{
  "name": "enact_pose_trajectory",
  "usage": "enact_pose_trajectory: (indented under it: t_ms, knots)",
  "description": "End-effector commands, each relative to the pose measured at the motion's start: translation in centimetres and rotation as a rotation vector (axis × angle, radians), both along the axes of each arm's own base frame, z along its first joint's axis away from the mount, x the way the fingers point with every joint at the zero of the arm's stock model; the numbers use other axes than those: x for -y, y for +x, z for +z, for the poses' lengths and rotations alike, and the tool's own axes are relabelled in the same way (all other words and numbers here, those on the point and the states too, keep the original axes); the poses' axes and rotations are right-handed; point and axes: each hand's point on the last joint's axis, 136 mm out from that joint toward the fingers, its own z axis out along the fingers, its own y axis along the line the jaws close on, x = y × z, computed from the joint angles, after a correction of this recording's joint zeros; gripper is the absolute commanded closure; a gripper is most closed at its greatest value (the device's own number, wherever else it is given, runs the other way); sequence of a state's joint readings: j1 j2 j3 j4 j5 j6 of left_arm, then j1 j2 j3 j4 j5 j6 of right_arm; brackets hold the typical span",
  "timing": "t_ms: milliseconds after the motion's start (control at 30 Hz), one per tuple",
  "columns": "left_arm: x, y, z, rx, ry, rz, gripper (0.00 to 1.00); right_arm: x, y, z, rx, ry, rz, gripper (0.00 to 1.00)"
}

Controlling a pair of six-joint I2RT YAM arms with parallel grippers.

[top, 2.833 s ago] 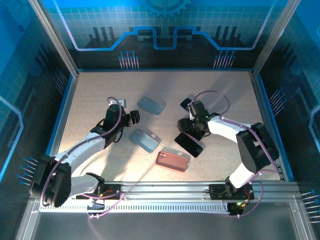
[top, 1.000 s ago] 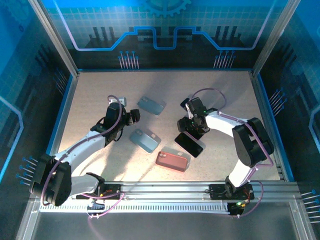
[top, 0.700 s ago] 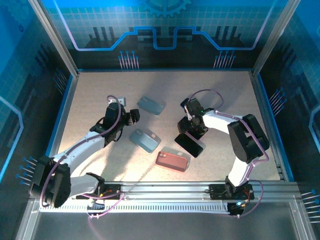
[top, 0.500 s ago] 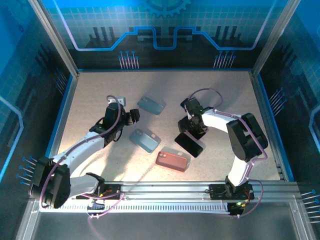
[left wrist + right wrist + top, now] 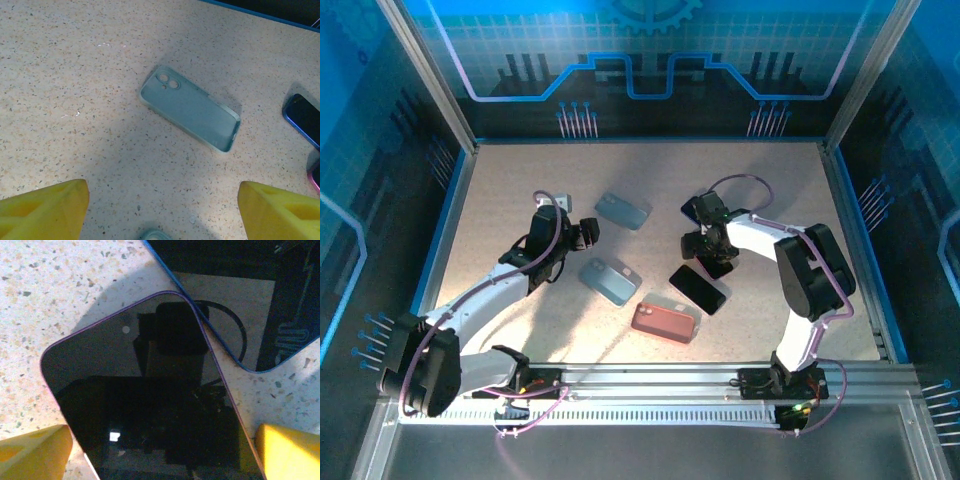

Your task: Put the phone into the phone case

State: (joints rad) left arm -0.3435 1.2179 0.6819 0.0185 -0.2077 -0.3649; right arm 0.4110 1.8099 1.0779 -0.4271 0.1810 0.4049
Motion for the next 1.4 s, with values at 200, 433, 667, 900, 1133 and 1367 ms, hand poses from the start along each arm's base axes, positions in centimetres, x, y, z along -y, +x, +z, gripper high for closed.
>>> enact_pose_trajectory:
  t_ms: [200, 433, 667, 900, 1133, 1367]
  knots:
    - [0.2, -0.2, 0.7, 0.012, -0.001, -0.013, 0.22, 0.5, -2.5, 0.5, -0.045, 0.021, 0.049, 0.0]
    - [0.2, -0.3, 0.8, 0.016, -0.004, -0.014, 0.22, 1.0, -2.9, 0.7, -0.03, -0.018, 0.092, 0.13]
    - [0.4, -0.4, 1.1, 0.019, -0.016, -0.019, 0.22, 0.9, -2.0, 0.6, -0.01, -0.044, 0.114, 0.23]
    - [0.2, -0.7, 1.2, 0.021, -0.015, -0.016, 0.22, 0.3, -2.0, 0.7, -0.01, -0.057, 0.144, 0.13]
    - [0.2, -0.7, 1.1, 0.019, -0.014, -0.016, 0.22, 0.0, -2.0, 0.4, -0.02, -0.086, 0.164, 0.11]
    - [0.2, -0.8, 1.0, 0.01, -0.019, -0.017, 0.23, -0.2, -1.7, -0.2, -0.032, -0.131, 0.158, 0.17]
